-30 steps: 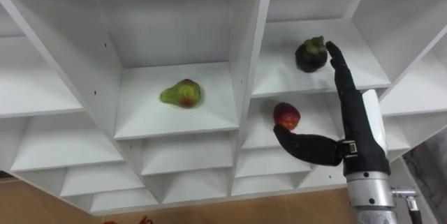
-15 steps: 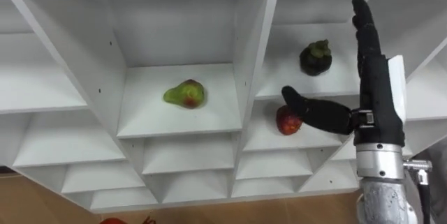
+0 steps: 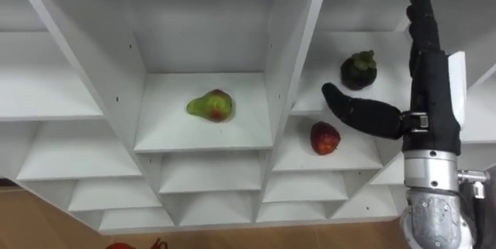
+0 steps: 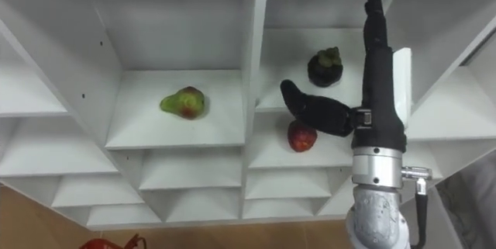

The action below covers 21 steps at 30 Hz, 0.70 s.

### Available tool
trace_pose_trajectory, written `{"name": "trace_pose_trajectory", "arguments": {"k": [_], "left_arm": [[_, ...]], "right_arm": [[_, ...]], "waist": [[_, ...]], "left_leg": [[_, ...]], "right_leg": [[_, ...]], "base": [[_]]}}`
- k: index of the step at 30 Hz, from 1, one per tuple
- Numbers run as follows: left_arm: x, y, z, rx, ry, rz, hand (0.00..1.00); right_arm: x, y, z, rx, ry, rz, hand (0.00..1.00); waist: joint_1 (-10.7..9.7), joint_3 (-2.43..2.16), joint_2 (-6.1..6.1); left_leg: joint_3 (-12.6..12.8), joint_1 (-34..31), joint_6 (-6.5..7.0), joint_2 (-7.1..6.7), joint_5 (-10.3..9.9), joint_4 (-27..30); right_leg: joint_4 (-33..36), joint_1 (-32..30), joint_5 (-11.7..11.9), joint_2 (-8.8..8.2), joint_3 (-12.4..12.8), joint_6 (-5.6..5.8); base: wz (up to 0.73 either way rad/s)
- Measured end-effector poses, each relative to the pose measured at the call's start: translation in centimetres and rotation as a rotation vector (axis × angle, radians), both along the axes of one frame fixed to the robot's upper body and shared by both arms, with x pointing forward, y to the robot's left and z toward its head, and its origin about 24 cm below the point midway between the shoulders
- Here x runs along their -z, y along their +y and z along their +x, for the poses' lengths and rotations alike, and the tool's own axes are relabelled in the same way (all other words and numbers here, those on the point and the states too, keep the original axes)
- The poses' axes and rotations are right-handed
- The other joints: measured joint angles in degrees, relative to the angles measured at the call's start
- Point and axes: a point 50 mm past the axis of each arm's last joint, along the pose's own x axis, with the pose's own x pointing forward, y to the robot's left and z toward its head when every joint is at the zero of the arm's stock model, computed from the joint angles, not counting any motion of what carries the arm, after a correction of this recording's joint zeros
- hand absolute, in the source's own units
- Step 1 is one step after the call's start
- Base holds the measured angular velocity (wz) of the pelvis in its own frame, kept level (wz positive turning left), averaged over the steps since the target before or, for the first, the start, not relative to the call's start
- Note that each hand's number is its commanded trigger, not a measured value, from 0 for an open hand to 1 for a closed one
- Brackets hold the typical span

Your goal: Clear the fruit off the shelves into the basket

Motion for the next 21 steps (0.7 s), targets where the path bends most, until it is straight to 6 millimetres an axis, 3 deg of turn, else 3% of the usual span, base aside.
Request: {"name": "trace_pose_trajectory", "arguments": {"k": [6,8,10,21], "left_arm": [[0.1,0.1,-0.3,-0.001,0.013,0.005,1.00],[0.0,0.3,-0.3,-0.001,0.018,0.012,1.00],[0.0,0.4,-0.3,-0.002,0.020,0.013,1.00],[-0.4,0.2,0.4,0.046,0.000,-0.003,1.00]], "right_arm": [[1.5,-0.6,0.5,-0.011,0.088,0.053,0.00],[1.7,-0.8,0.9,-0.011,0.101,0.080,0.00],[1.8,-1.2,1.3,-0.005,0.109,0.083,0.00],[3.2,-2.6,3.5,-0.007,0.196,0.091,0.00]], "waist": [[0.08,0.36,-0.13],[0.07,0.75,-0.44],[0.07,0.84,-0.54],[0.24,0.63,-0.86]], "left_leg": [[-0.49,-0.03,0.00,-0.10,0.00,0.14],[-0.77,-0.03,0.00,-0.13,0.00,0.47],[-1.12,-0.07,0.00,-0.19,0.00,0.56],[-1.73,0.17,-0.01,-0.24,0.02,0.91]], "right_leg": [[-0.01,0.19,-0.01,-0.41,-0.69,0.02],[-0.04,0.46,-0.01,-0.46,-1.02,0.02],[-0.04,0.56,-0.01,-0.50,-1.29,0.02],[-0.06,1.20,-0.02,-0.67,-1.58,0.02]], "base": [[0.03],[0.06],[0.10],[0.03]]}}
